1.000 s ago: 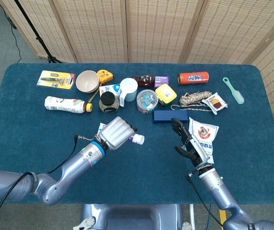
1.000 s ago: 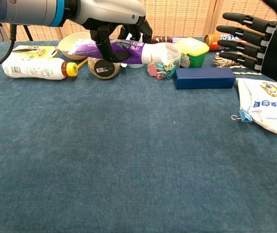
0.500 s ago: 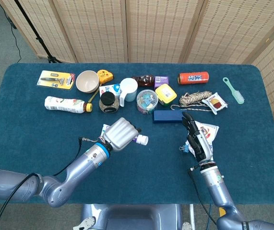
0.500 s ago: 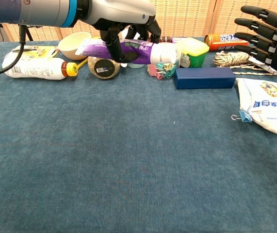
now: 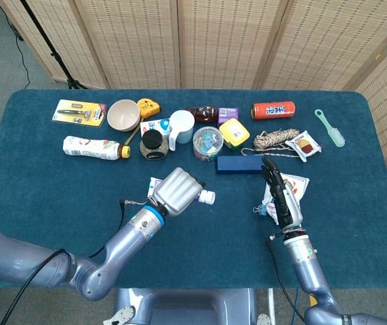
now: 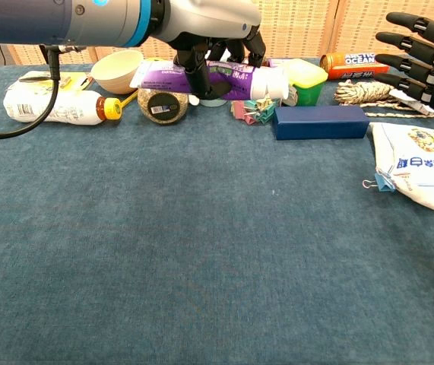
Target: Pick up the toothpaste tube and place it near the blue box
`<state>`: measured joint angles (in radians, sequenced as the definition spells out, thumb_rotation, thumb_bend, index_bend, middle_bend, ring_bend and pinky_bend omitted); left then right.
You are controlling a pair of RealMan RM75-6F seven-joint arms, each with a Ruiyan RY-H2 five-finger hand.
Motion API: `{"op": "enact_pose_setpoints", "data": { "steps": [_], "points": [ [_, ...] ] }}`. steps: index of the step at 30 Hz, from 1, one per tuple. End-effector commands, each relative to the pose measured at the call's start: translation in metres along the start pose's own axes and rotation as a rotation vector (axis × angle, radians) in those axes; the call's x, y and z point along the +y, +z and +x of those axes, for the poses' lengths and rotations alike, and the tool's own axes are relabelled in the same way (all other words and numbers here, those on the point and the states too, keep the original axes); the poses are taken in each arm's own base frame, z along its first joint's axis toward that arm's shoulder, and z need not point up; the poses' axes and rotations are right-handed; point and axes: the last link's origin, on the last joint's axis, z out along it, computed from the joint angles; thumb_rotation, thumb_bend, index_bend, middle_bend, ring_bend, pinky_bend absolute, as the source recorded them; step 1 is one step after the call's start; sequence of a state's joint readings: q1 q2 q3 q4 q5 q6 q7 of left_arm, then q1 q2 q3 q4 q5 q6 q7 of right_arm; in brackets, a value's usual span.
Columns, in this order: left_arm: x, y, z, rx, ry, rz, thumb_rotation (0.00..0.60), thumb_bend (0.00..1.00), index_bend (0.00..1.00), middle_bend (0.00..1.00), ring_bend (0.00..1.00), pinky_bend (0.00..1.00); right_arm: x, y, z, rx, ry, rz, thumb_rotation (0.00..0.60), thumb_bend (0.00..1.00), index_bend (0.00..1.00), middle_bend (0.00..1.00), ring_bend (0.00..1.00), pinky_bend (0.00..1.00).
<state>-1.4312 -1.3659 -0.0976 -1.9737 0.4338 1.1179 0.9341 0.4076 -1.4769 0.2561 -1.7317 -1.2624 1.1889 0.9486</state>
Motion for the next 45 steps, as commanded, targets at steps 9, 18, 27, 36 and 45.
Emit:
{"op": "enact_pose_setpoints", "data": {
  "steps": [9, 18, 27, 36, 45],
  "points": [
    [0.011, 0.000, 0.008, 0.005, 0.003, 0.006, 0.600, 0.97, 0.62, 0.56, 0.58, 0.63, -0.005, 0.009, -0.014, 0.033, 0.047, 0.020, 0.070, 0.00, 0.00, 0.00, 0.00, 0.00],
    [0.018, 0.003, 0.012, 0.006, -0.001, 0.014, 0.600, 0.97, 0.62, 0.56, 0.58, 0.63, 0.001, 0.014, -0.028, 0.032, -0.003, 0.014, 0.066, 0.00, 0.00, 0.00, 0.00, 0.00],
    [0.032, 0.011, 0.016, -0.004, 0.022, 0.008, 0.600, 0.97, 0.63, 0.56, 0.58, 0.63, 0.009, 0.016, -0.036, 0.029, -0.031, -0.006, 0.068, 0.00, 0.00, 0.00, 0.00, 0.00],
    [0.046, 0.018, 0.021, -0.006, 0.044, 0.010, 0.600, 0.97, 0.63, 0.56, 0.58, 0.63, 0.011, 0.020, -0.045, 0.021, -0.049, -0.006, 0.068, 0.00, 0.00, 0.00, 0.00, 0.00],
    [0.056, 0.024, 0.024, -0.008, 0.051, 0.020, 0.600, 0.97, 0.63, 0.56, 0.58, 0.63, 0.011, 0.026, -0.047, 0.028, -0.065, 0.002, 0.069, 0.00, 0.00, 0.00, 0.00, 0.00]
  ]
}}
